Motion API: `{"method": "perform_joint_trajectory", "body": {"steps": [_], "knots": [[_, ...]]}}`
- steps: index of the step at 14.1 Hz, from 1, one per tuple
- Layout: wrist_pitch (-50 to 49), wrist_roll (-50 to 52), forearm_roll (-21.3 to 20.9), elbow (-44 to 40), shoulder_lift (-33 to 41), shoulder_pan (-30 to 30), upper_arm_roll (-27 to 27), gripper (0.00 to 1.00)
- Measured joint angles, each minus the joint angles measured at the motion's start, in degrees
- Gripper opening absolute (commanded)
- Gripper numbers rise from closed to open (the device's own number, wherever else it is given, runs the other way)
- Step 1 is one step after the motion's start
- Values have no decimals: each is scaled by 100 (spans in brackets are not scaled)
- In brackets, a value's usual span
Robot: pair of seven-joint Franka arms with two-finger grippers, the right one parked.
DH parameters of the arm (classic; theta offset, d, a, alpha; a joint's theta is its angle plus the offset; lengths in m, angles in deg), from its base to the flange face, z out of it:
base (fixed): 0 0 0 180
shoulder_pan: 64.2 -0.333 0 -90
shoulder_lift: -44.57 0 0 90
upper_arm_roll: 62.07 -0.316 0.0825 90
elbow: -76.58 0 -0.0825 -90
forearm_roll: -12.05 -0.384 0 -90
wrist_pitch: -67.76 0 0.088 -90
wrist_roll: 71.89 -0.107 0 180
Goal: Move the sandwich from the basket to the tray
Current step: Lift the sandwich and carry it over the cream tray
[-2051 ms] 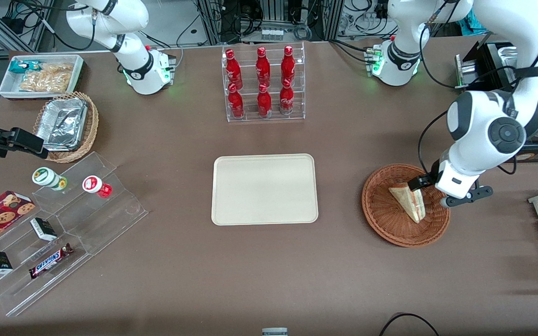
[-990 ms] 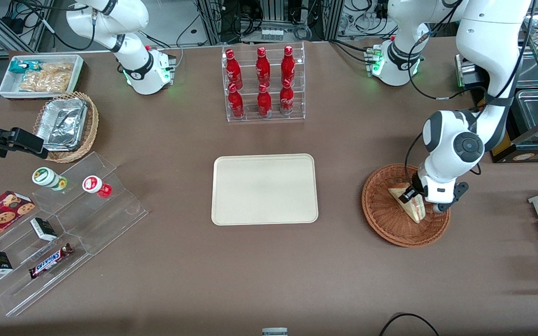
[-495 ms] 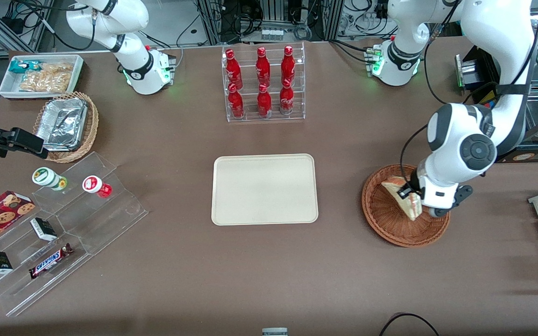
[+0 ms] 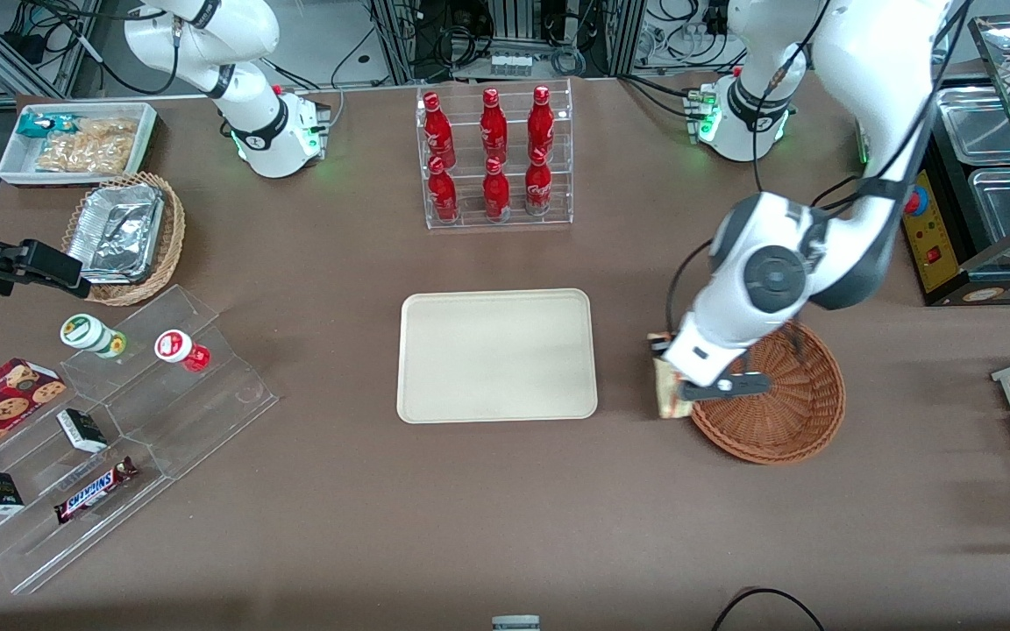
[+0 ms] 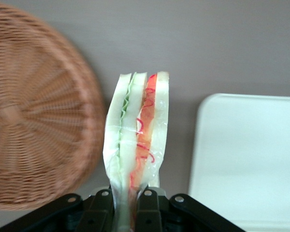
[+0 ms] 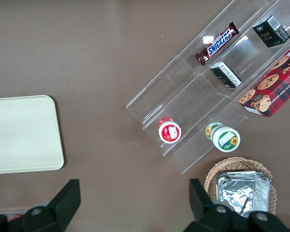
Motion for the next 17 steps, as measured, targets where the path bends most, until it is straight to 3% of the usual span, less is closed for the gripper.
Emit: {"method": "perform_joint_trajectory", "body": {"steps": [3,11,17], "knots": [[-19,769,-327,-444,-443,572,179,0],[-22,1873,-386,-1613,-1606,1973,148,0],[-26,2370,-393,-2066,-2140,2989,-650,5]]}}
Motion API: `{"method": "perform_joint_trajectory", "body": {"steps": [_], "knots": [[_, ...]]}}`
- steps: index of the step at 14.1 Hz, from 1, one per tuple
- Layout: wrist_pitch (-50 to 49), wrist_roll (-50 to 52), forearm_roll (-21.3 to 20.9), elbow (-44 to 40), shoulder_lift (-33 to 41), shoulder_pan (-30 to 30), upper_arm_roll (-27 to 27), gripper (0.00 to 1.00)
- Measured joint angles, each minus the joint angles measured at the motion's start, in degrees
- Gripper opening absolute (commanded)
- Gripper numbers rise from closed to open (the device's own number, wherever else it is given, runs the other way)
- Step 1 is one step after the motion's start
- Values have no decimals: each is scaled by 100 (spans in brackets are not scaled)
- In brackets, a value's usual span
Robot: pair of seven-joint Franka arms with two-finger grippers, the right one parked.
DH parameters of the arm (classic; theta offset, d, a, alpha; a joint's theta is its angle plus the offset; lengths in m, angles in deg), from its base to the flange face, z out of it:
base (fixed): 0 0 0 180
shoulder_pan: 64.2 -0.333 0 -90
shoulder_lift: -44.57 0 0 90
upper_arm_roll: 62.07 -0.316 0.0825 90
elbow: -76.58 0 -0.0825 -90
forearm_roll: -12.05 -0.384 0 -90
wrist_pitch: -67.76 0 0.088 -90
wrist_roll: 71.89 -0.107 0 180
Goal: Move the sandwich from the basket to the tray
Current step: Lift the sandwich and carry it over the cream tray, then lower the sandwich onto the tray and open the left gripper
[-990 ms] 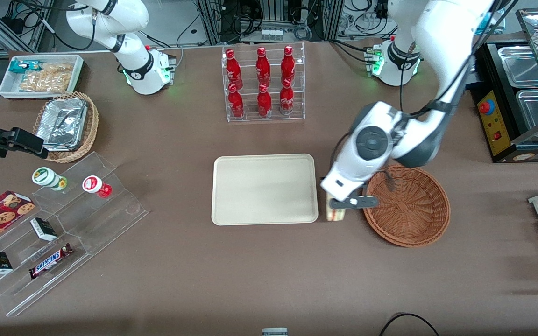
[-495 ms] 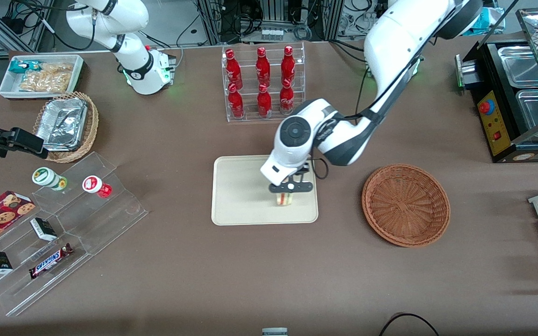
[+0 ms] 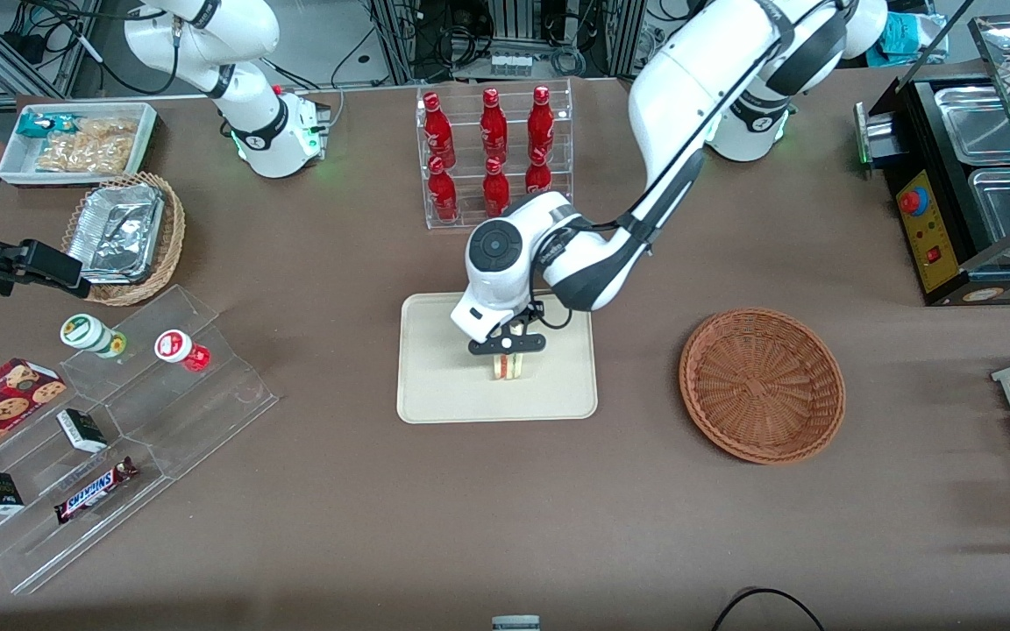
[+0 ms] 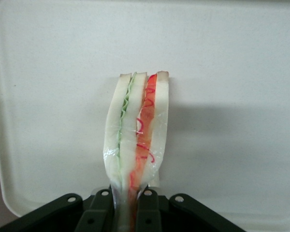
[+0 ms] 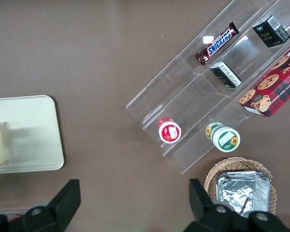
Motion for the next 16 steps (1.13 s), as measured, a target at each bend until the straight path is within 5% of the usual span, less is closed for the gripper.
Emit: {"method": "perform_joint_trajectory", "body": {"steps": [2,3,4,9,16], "knots": [[0,3,0,-93,-115,46,-39,35],[4,3,0,-138,-161,46,-48,91],[12,3,0,-172,-190,45,-53,100],[-52,-16,-9,-401,-76,39,-70,100],[-1419,68,-26,-269,1097,-383,-271,100]]}}
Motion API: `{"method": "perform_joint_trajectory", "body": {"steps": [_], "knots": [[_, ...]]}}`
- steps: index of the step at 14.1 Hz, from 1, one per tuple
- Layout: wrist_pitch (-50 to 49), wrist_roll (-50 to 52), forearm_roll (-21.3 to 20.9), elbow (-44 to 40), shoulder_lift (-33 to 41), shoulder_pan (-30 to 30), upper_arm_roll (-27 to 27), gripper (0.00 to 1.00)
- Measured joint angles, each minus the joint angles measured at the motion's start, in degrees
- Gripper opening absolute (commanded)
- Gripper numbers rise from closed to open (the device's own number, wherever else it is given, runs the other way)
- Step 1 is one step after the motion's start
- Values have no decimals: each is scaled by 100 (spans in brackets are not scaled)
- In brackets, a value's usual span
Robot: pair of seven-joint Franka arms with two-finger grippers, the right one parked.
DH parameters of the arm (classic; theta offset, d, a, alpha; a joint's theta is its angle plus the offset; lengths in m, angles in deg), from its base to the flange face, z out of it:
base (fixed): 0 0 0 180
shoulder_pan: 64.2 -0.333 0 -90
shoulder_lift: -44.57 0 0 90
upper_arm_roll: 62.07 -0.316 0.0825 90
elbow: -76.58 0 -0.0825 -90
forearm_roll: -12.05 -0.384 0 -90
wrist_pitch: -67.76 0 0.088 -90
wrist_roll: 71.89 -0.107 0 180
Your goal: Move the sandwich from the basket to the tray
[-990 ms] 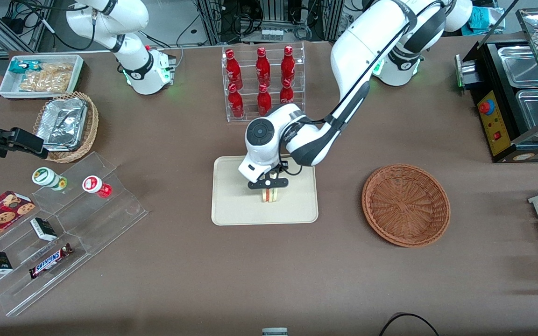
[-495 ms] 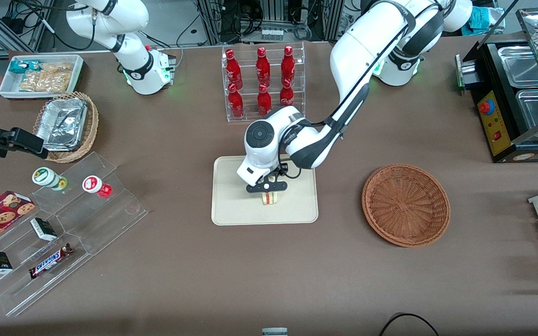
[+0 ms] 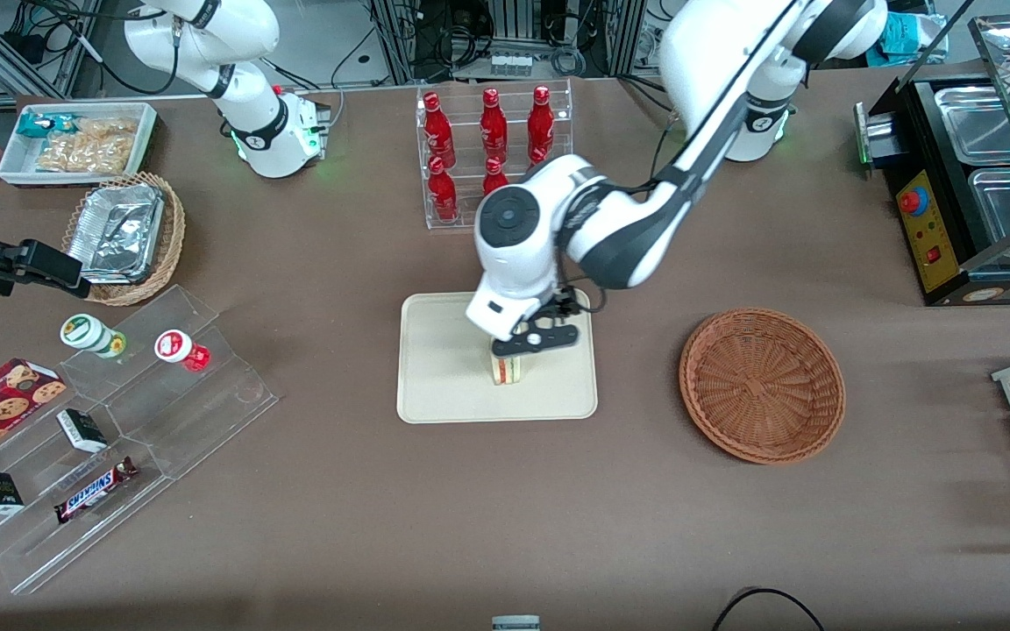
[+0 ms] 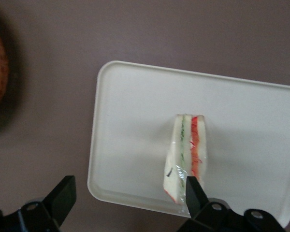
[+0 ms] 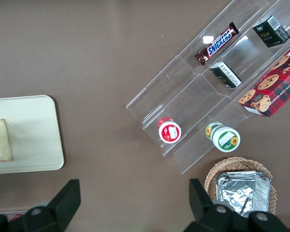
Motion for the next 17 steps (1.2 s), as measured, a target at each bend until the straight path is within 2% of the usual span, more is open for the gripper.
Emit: {"method": "perform_joint_trajectory", "body": {"steps": [5,8,12,17], "knots": [[-42,-370,59,1176,888,-1043,-13,100],[-141,-1440,565,1653,1358,-1618,-19,100],[-854,-2728,946,1896,2014,-2350,-23,100],[-1404,-4000,1015,1936,2644,-2806,-153,100]]}}
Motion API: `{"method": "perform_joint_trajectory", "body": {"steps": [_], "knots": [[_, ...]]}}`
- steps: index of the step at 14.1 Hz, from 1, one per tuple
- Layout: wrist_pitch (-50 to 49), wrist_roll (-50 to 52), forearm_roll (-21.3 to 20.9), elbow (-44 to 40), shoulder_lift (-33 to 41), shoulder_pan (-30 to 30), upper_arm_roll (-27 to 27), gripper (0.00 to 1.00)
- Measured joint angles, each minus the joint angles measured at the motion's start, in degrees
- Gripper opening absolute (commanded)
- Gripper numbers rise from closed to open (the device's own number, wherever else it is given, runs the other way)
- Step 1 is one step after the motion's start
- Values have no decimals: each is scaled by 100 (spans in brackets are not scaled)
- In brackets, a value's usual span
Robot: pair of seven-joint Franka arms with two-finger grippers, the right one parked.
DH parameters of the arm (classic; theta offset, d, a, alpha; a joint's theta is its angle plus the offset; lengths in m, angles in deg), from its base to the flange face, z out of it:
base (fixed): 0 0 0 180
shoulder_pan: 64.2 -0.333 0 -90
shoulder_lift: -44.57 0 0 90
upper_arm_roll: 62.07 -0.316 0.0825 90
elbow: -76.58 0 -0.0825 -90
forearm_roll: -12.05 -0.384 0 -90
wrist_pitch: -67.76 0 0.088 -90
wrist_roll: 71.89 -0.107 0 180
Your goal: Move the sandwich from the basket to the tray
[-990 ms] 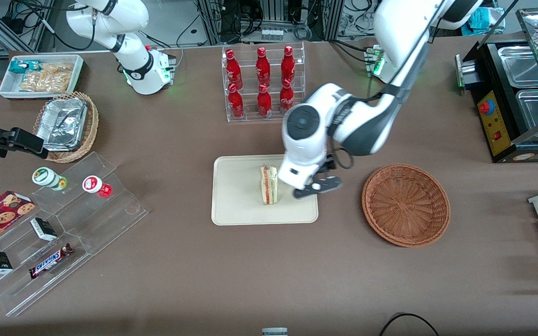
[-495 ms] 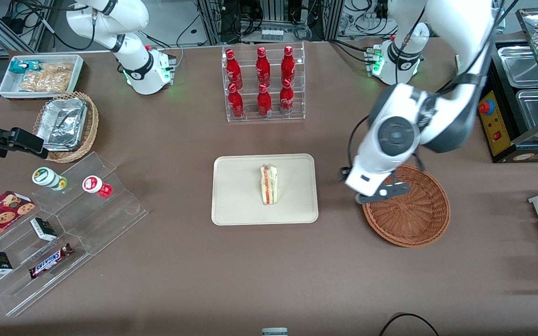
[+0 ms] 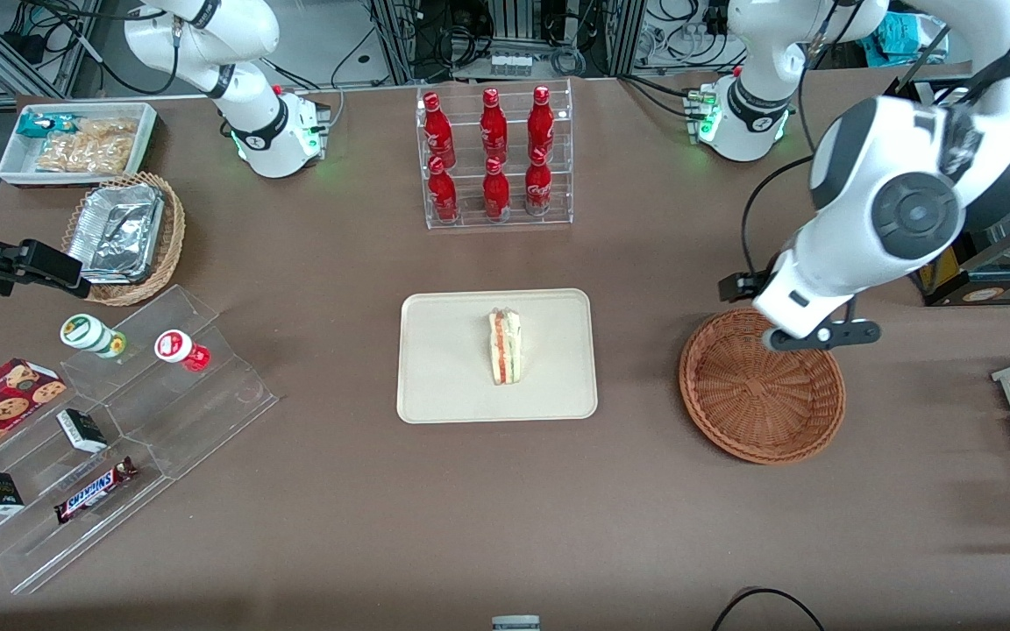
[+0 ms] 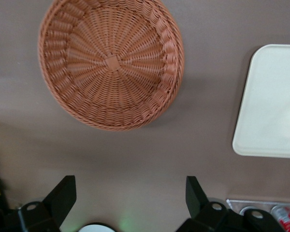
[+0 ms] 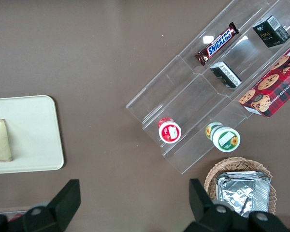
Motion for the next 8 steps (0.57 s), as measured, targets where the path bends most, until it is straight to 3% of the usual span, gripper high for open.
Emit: {"method": "perform_joint_trajectory", "body": {"steps": [5,8], "knots": [[-110,-1045,8,4,649,-50,-687,100],[-119,-1238,7,3,905,-244,-773,100]]}}
